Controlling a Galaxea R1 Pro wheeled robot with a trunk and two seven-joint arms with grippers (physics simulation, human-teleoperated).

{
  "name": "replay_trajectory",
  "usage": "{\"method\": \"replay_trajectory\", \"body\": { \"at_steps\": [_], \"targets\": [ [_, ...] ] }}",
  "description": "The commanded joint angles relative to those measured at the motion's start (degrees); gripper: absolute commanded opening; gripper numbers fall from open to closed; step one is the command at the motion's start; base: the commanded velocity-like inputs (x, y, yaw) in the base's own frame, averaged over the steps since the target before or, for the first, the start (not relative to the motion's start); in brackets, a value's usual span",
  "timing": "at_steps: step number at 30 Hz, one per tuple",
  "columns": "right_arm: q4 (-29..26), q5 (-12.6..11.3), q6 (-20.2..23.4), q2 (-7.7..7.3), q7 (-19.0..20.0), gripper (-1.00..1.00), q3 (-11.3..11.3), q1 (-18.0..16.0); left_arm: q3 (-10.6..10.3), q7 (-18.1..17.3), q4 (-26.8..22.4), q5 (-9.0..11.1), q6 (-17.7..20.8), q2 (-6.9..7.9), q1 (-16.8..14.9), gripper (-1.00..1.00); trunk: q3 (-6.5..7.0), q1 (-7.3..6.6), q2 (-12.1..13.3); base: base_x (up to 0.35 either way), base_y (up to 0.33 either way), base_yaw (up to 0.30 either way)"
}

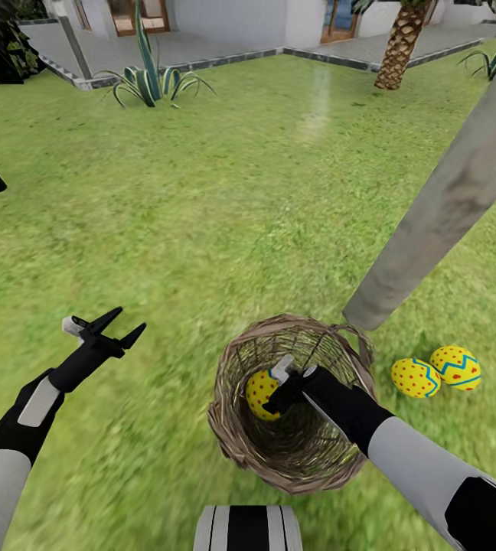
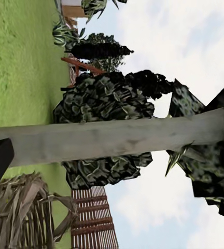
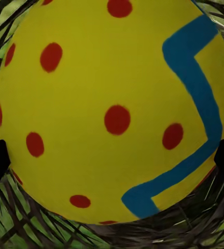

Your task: Take the three Easter eggs out of the wicker basket on the lawn in the garden, then place them on the lawn next to a single tree (choose any tree) so that all three eggs are next to the same tree and none are left in the basket.

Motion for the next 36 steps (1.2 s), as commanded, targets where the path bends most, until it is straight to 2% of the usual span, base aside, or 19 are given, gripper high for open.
{"method": "replay_trajectory", "body": {
  "at_steps": [1, 7, 19, 26, 36],
  "targets": [
    [-0.1, -0.6, 0.3, -0.1, -0.3, -1.0, 0.3, -0.1, 0.0, 0.0, 0.0, 0.2, 0.4, 0.01, 0.0, 1.0, 0.19, -0.05, 0.0, -0.275, 0.0, 0.0],
    [-0.1, -0.6, 0.4, -0.13, -0.3, -1.0, 0.3, -0.1, 0.0, 0.1, 0.1, 0.2, 0.5, 0.02, 0.0, 1.0, 1.52, -0.21, 0.1, -0.256, 0.0, 0.0],
    [-0.8, -0.4, 0.0, -0.29, -0.3, -1.0, -0.2, -0.1, -0.1, 0.2, 0.2, 0.1, 0.5, -0.07, 0.0, 1.0, 4.18, -0.52, 0.2, -0.008, 0.0, 0.0],
    [-1.5, -0.4, 0.3, -0.51, -0.1, -1.0, -1.5, -0.1, -0.2, 0.3, 0.2, 0.1, 0.5, -0.07, 0.0, 1.0, 5.73, -0.7, 0.3, 0.0, 0.0, 0.0],
    [-1.5, -0.4, 0.8, -0.7, 0.1, -1.0, -1.5, -0.1, -0.2, 0.4, 0.0, 0.1, 0.6, 0.01, -0.1, 1.0, 7.95, -0.95, 0.5, -0.014, 0.0, 0.0]
  ]
}}
